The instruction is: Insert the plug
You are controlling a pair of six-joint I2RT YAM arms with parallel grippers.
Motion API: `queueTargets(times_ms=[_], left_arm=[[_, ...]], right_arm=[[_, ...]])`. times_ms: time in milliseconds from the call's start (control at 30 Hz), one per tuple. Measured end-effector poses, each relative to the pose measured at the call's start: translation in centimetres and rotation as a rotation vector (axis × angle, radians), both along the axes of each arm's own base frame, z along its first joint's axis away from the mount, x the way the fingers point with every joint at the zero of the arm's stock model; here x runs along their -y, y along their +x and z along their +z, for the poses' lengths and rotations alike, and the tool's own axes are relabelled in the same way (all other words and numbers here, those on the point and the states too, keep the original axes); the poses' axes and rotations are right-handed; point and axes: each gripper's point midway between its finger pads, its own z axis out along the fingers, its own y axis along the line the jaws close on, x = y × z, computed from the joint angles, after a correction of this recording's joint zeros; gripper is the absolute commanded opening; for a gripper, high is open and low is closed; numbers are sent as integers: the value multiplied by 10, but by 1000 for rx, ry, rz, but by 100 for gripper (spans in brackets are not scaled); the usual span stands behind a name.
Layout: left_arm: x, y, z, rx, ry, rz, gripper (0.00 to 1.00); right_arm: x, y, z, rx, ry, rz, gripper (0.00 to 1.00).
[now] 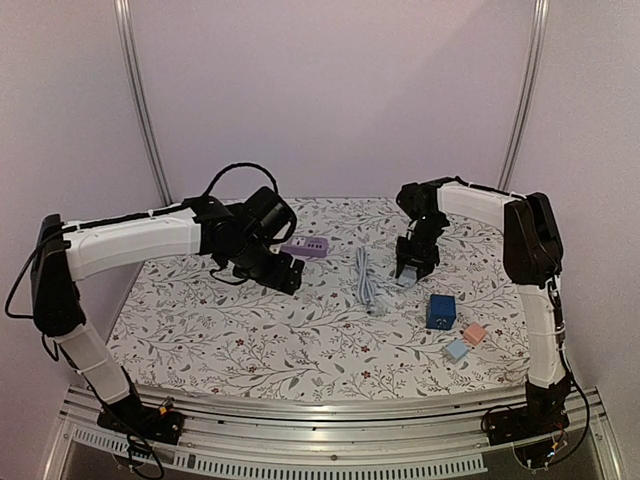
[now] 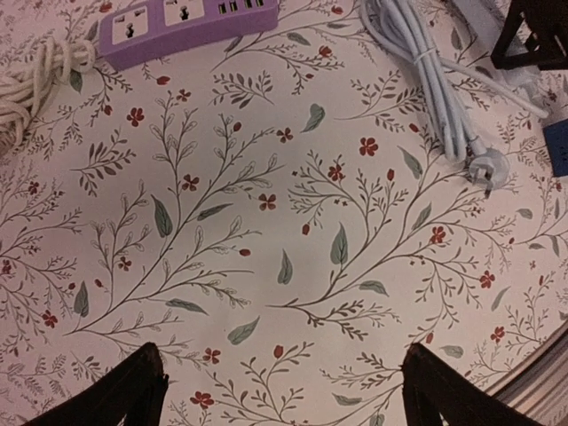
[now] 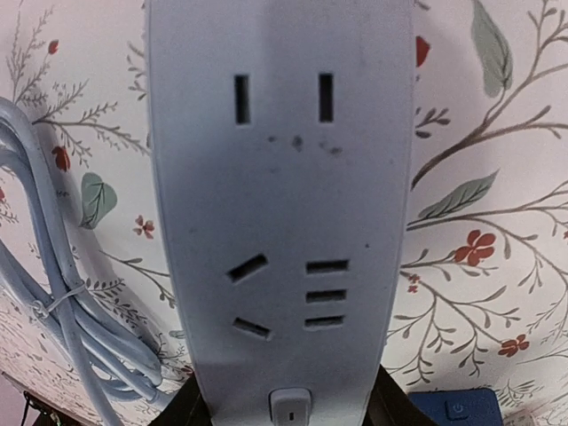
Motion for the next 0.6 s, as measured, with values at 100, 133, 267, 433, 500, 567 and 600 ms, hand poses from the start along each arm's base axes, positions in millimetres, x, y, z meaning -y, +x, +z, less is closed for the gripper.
queueTargets(times_ms=[100, 133, 267, 433, 500, 567, 600], left_arm=[[-8, -4, 6, 12, -7, 24, 93], [-11, -5, 8, 16, -9, 29, 93], [-23, -11, 15, 36, -16, 51, 93], [-36, -18, 17, 48, -6, 63, 95], [-39, -19, 17, 51, -4, 71, 95], [-42, -22, 17, 49, -6, 80, 95], [-44, -23, 17, 47, -6, 84, 95]], right_arm=[[-17, -13, -1, -10, -1, 29, 16], [-22, -18, -2, -12, -3, 39, 17], [-40, -35, 0, -14, -10, 66, 18], [-55, -58, 0, -15, -46, 97, 18], [-56, -69, -1, -15, -67, 104, 19], [-53, -84, -2, -19, -95, 104, 19], [-51, -92, -2, -24, -110, 98, 19]])
